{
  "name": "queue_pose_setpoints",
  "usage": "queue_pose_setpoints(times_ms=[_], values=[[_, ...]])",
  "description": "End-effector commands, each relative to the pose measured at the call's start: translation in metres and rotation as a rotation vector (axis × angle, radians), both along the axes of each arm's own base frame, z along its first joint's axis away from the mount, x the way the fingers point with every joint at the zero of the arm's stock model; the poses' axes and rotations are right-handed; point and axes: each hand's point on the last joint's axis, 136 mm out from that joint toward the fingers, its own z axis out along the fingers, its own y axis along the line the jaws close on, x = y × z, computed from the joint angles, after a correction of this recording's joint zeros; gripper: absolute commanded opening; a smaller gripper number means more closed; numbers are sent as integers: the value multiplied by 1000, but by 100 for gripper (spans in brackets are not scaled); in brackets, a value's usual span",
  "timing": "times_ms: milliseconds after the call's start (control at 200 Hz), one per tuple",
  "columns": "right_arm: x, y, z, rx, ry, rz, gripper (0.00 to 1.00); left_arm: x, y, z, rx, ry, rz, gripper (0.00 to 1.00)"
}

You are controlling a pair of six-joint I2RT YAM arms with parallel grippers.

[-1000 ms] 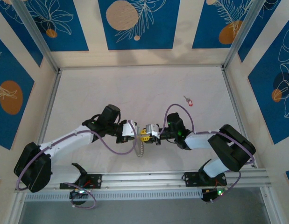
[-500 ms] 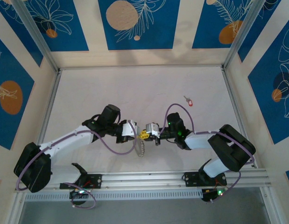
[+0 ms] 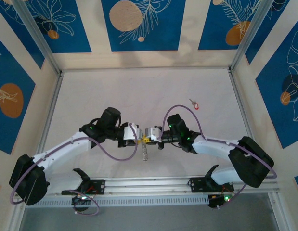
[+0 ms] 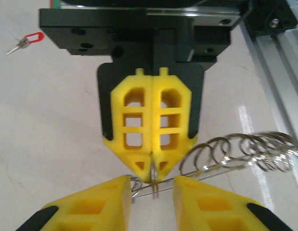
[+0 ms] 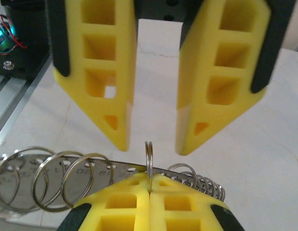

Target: Put the keys on the keyring

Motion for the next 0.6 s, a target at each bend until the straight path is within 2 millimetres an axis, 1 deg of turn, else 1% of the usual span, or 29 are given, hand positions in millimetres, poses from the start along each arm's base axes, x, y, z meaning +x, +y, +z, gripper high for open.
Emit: queue_pose_setpoints(times_ms=[0, 95, 200, 340, 450, 595], values=[[2, -4, 0, -62, -2, -24, 0, 5, -1, 1, -13, -14, 27, 28], [3, -3, 2, -66, 11, -30, 0, 5, -2, -1, -8, -15, 20, 25], [3, 0, 7, -48, 20, -28, 0, 2, -4, -6, -1, 0, -5, 24], [5, 1, 6, -50, 33, -35, 0, -5, -9, -8, -10, 24, -46, 25], [3, 1, 4, -53, 45, -25, 0, -2, -9, -10, -2, 15, -36, 25], [-2, 4, 6, -36, 51, 6, 0, 5, -10, -14, 26, -7, -21, 22]])
